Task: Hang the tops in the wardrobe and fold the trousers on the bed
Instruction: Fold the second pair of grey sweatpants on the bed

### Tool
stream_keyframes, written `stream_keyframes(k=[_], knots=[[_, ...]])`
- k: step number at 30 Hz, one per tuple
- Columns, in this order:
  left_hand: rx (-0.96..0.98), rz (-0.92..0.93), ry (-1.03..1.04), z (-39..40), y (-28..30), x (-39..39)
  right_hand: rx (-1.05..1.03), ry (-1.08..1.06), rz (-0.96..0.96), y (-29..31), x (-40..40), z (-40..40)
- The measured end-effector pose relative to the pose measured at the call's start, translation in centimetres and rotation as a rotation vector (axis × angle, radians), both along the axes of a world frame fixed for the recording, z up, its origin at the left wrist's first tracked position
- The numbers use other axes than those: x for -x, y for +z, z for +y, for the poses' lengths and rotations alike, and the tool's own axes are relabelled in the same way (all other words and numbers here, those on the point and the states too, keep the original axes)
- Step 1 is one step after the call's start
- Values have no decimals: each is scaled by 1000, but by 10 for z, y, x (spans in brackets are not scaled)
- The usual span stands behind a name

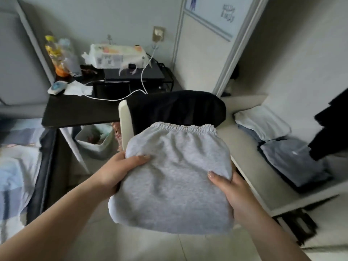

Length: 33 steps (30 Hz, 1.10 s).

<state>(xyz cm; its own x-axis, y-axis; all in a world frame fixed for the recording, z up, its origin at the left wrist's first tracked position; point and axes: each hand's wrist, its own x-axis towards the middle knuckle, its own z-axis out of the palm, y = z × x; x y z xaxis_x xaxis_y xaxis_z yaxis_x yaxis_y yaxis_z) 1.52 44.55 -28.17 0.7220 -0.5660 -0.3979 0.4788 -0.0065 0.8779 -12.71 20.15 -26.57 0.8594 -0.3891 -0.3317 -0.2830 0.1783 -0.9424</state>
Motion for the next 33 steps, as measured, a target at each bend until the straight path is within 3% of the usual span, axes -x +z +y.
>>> stream_keyframes(k=[9, 20, 33], knots=[[47, 45, -316, -157, 10, -28, -29, -285, -23, -3, 30, -99], [23, 113, -662, -363, 0, -110, 16, -709, -18, -13, -12, -198], [-57, 195, -923, -503, -44, -173, -16, -933, 91, -47, -69, -264]])
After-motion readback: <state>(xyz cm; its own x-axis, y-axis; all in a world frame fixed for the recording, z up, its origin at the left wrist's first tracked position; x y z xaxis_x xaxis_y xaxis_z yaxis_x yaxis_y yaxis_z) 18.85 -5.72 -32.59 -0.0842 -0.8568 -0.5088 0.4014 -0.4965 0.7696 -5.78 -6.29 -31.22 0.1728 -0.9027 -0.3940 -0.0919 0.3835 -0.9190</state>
